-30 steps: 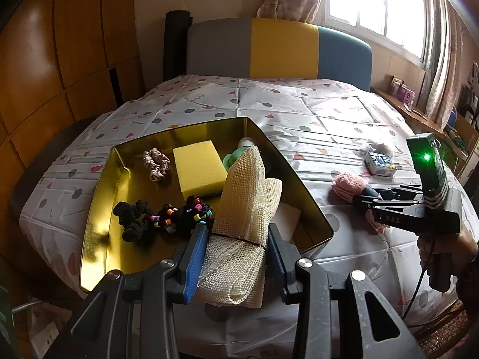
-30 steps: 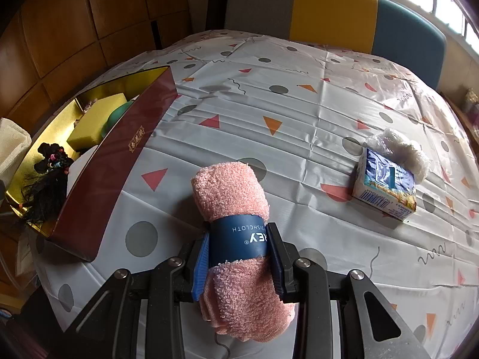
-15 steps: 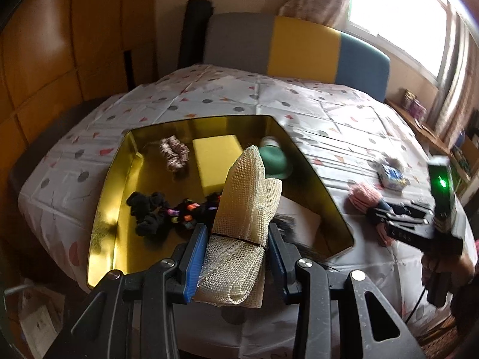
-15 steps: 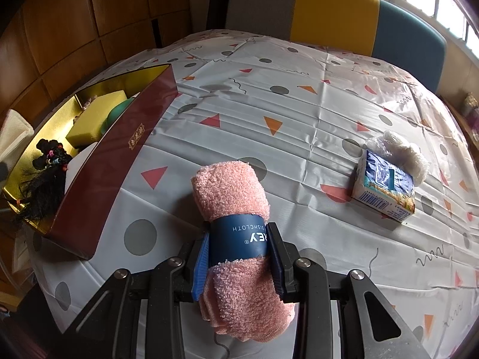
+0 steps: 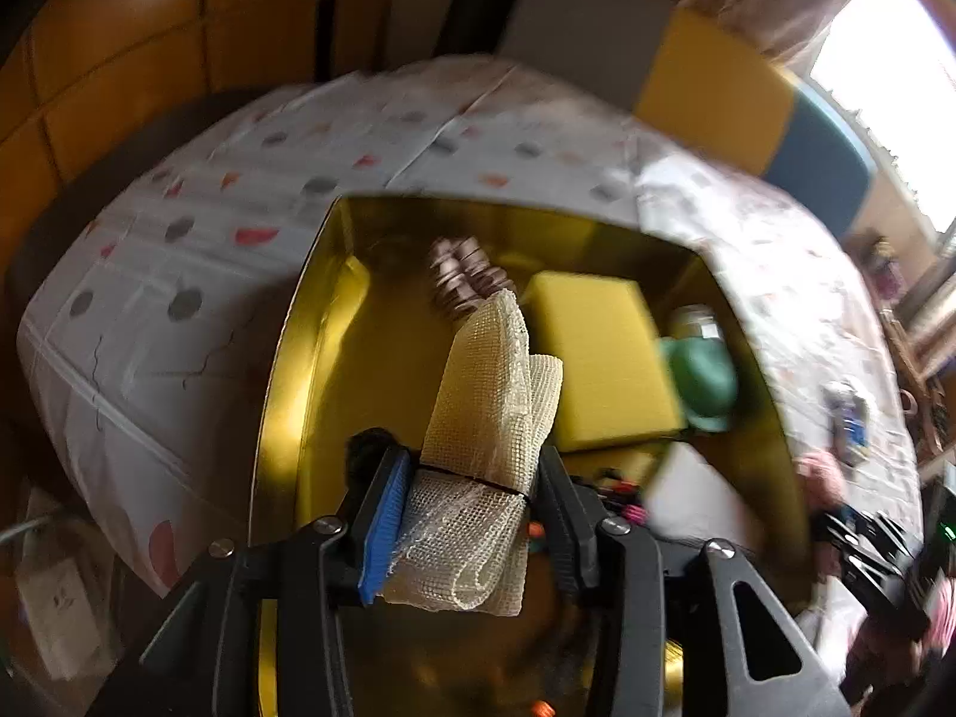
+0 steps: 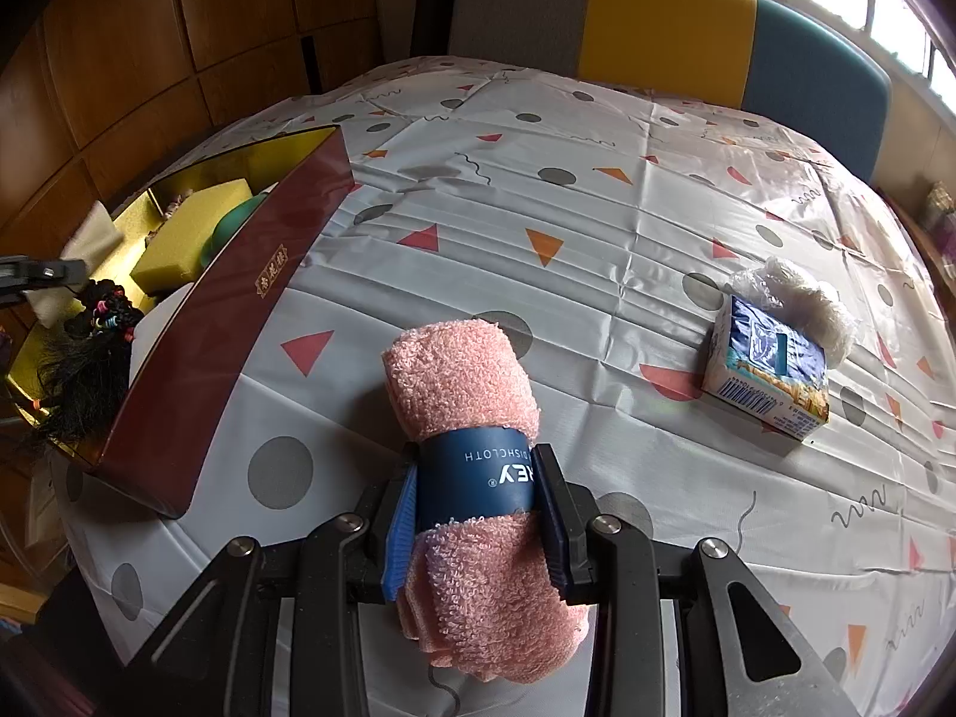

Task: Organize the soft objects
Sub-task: 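Lower the mesh pouch into the gold tray and open the left gripper while the right lifts the towel, then carry the pink towel roll into the gold tray and open the right gripper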

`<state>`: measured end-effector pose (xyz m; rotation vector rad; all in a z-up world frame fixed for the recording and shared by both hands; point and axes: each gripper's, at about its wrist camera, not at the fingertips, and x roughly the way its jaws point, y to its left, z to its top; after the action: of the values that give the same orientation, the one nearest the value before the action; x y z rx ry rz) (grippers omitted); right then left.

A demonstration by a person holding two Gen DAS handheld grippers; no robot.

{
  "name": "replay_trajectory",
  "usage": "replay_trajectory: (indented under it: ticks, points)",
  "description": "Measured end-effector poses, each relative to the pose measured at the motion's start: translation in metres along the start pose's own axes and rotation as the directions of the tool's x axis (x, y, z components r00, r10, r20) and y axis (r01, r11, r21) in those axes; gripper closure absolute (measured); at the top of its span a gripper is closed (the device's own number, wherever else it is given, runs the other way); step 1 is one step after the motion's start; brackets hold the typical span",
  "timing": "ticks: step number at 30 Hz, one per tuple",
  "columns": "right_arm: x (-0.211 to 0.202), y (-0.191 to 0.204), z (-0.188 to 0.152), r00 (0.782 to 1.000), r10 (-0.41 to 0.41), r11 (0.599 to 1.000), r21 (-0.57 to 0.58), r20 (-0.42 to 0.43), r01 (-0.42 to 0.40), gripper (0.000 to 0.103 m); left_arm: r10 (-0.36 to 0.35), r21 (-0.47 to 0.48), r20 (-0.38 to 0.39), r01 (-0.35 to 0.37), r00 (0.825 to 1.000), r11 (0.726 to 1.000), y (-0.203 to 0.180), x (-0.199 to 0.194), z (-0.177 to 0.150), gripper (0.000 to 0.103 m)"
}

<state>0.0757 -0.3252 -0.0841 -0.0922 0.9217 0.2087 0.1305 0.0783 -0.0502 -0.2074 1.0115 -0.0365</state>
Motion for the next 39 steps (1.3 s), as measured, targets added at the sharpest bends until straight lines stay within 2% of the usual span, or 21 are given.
replay_trajectory:
  ticks: [4, 6, 7, 11, 16, 20, 23, 26, 32, 36, 39]
  points:
    - [0.001, 0.000, 0.000, 1.000, 0.001, 1.000, 0.000, -0.003, -0.001, 0.066, 0.023, 0.012, 0.001, -0.023, 1.000, 1.000, 0.000, 0.010, 0.003, 0.053]
    - [0.002, 0.000, -0.001, 1.000, -0.001, 1.000, -0.002, -0.005, 0.001, 0.066, 0.034, 0.025, 0.027, -0.035, 0.999, 0.999, -0.002, 0.005, 0.003, 0.042]
    - [0.002, 0.000, -0.001, 1.000, -0.002, 1.000, -0.002, -0.006, 0.002, 0.066, 0.045, 0.038, 0.041, -0.047, 0.998, 0.998, -0.003, 0.003, 0.002, 0.040]
    - [0.003, 0.001, -0.001, 1.000, -0.006, 1.000, -0.006, -0.007, 0.006, 0.066, 0.092, 0.060, 0.087, -0.097, 0.992, 0.993, -0.004, -0.011, -0.002, 0.039]
    - [0.003, 0.002, -0.002, 1.000, -0.012, 1.000, -0.010, -0.004, 0.012, 0.066, 0.145, 0.059, 0.165, -0.157, 0.976, 0.986, -0.010, -0.038, -0.020, 0.039]
    - [0.002, 0.001, -0.002, 1.000, -0.010, 1.000, 0.006, -0.008, 0.010, 0.066, 0.136, 0.064, 0.220, -0.154, 0.966, 0.986, -0.017, -0.061, -0.039, 0.039]
    - [0.000, -0.002, -0.001, 1.000, -0.003, 1.000, 0.026, -0.015, 0.003, 0.068, 0.114, 0.070, 0.237, -0.134, 0.965, 0.988, -0.022, -0.072, -0.048, 0.039]
    - [-0.004, -0.009, 0.001, 1.000, 0.021, 0.996, 0.083, -0.021, -0.019, 0.069, 0.101, 0.093, 0.261, -0.129, 0.960, 0.987, -0.028, -0.081, -0.054, 0.039]
    - [-0.026, -0.015, 0.006, 0.999, 0.038, 0.986, 0.162, 0.028, -0.042, 0.069, 0.072, 0.115, 0.296, -0.110, 0.952, 0.987, -0.031, -0.094, -0.060, 0.039]
    - [-0.053, -0.001, 0.024, 0.993, 0.070, 0.988, 0.131, 0.096, -0.083, 0.069, 0.066, 0.111, 0.309, -0.105, 0.949, 0.988, -0.029, -0.100, -0.063, 0.039]
    - [-0.067, 0.029, 0.041, 0.983, 0.141, 0.989, 0.028, 0.120, -0.145, 0.069, 0.063, 0.100, 0.309, -0.098, 0.949, 0.990, -0.025, -0.101, -0.065, 0.039]
